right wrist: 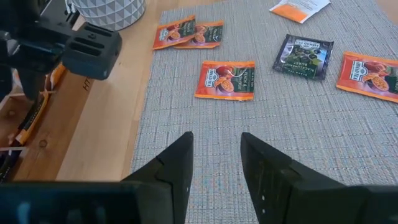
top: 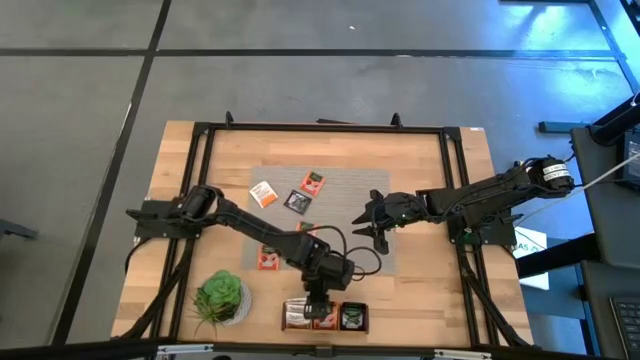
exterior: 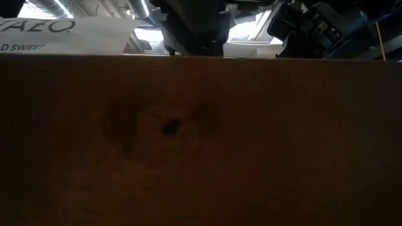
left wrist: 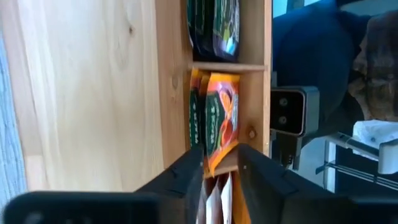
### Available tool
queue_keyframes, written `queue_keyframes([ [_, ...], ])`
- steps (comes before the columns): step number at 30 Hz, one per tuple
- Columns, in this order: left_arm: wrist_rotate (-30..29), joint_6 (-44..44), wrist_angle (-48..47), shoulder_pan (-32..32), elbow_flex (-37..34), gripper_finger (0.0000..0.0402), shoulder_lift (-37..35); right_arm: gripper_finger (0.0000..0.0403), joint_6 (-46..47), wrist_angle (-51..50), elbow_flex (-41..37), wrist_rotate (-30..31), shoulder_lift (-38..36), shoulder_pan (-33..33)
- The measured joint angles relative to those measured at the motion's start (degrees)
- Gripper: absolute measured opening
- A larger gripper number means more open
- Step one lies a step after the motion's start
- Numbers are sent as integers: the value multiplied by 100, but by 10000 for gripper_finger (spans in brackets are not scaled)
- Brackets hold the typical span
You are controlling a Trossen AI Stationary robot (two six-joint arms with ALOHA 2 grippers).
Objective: Pick & Place Tea
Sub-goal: Put the orange tea bag into the middle section of the wooden organizer
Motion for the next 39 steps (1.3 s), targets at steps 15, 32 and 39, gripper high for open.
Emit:
queue_keyframes([
  [15, -413, 1569, 292, 108, -481, 150, -1030, 136, -318, 49, 0, 1, 0, -1],
  [32, -1454, 627, 4826, 994, -4961, 149, -2583, 136, 23, 287, -2, 2, 52, -22],
  [39, -1603, 434, 4696, 1439, -5611, 152, -2583, 136, -751, 1280, 0, 4, 85, -39],
])
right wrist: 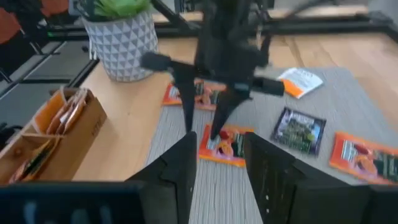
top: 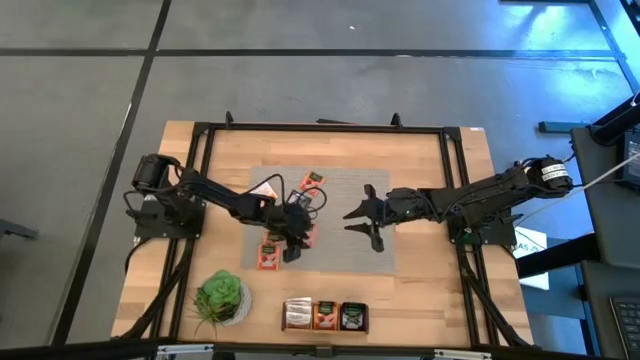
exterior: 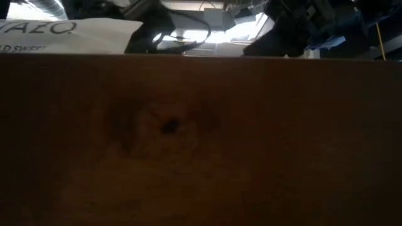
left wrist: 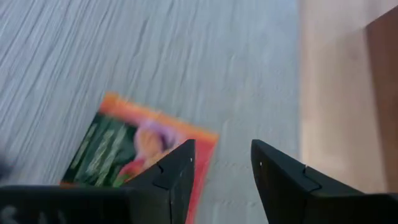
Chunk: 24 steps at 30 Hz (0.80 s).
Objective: Pick & Place Tea
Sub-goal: Put the orange tea bag into the middle section of the wooden organizer
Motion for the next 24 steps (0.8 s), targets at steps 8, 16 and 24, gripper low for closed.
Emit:
queue_keyframes([
  [8, -116, -185, 134, 3, -485, 149, -20, 136, -366, 234, 0, 2, 11, -16],
  [16, -180, -36, 611, 0, -704, 147, -18, 136, 1085, 550, 33, 353, 816, -356],
  [24, 102, 219, 500, -35, -653, 148, -367, 136, 1205, 521, 868, -1131, 2074, -796],
])
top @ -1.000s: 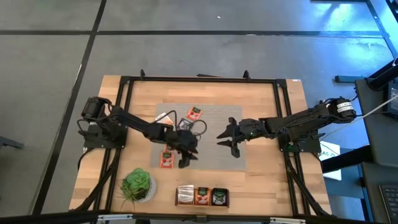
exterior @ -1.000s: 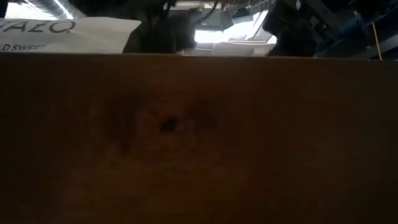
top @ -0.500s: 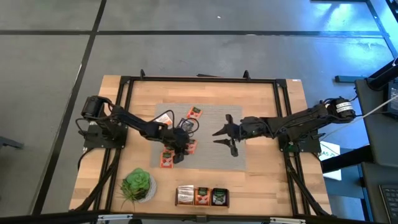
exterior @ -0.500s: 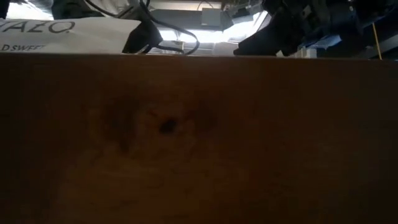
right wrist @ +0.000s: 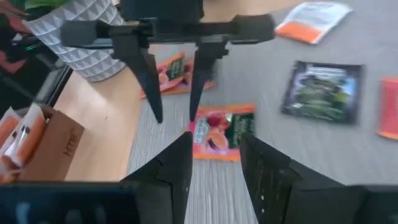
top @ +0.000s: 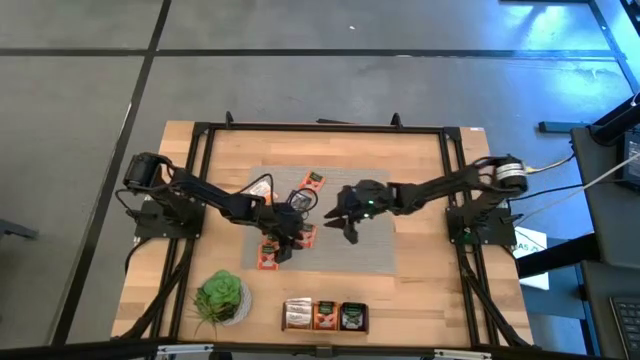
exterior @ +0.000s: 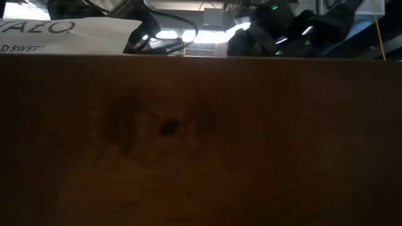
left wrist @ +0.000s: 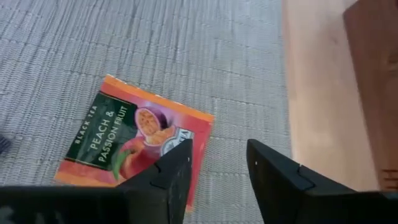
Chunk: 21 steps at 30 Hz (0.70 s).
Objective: Pick & Place Tea
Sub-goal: Put the orange tea bag into the middle section of the wooden organizer
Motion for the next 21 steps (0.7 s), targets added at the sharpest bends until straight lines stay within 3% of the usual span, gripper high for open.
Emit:
queue_keyframes([
  [3, -28, -12, -217, -20, -5, 150, -39, 136, -140, -93, 382, -345, 425, -46],
  [9, -362, -321, -223, -99, -39, 147, 220, 136, -151, -539, 992, -380, 1043, -135],
  [21, -454, -251, -20, -163, -33, 146, 448, 143, 13, -946, 1254, -391, 1303, -161],
])
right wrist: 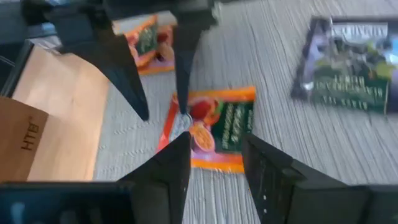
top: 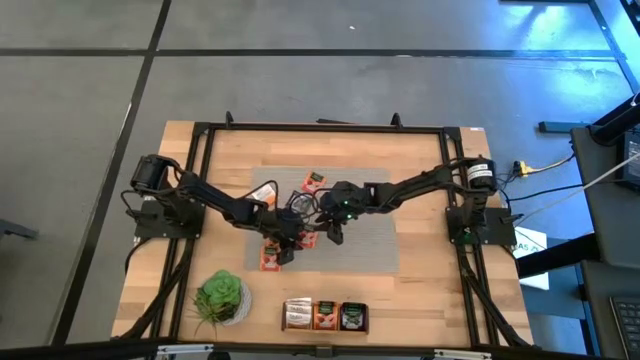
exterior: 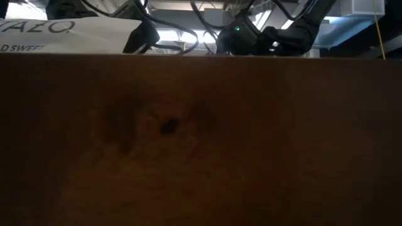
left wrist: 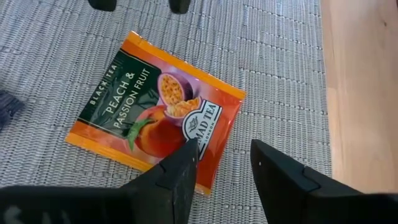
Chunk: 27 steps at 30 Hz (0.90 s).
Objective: Pick & Place Tea
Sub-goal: Put the orange tea bag into the middle section of the wooden organizer
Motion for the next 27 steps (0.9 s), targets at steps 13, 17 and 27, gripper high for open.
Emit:
queue_keyframes([
  [13, -632, 93, 285, -254, -13, 144, 33, 239, 1018, 122, 0, 271, 66, 18],
  [17, -843, 93, 305, -342, -15, 145, 33, 237, 1550, 74, -6, 267, 280, 20],
  [27, -1002, 44, 299, -386, -15, 147, 33, 216, 1841, 120, 0, -253, 437, 9],
])
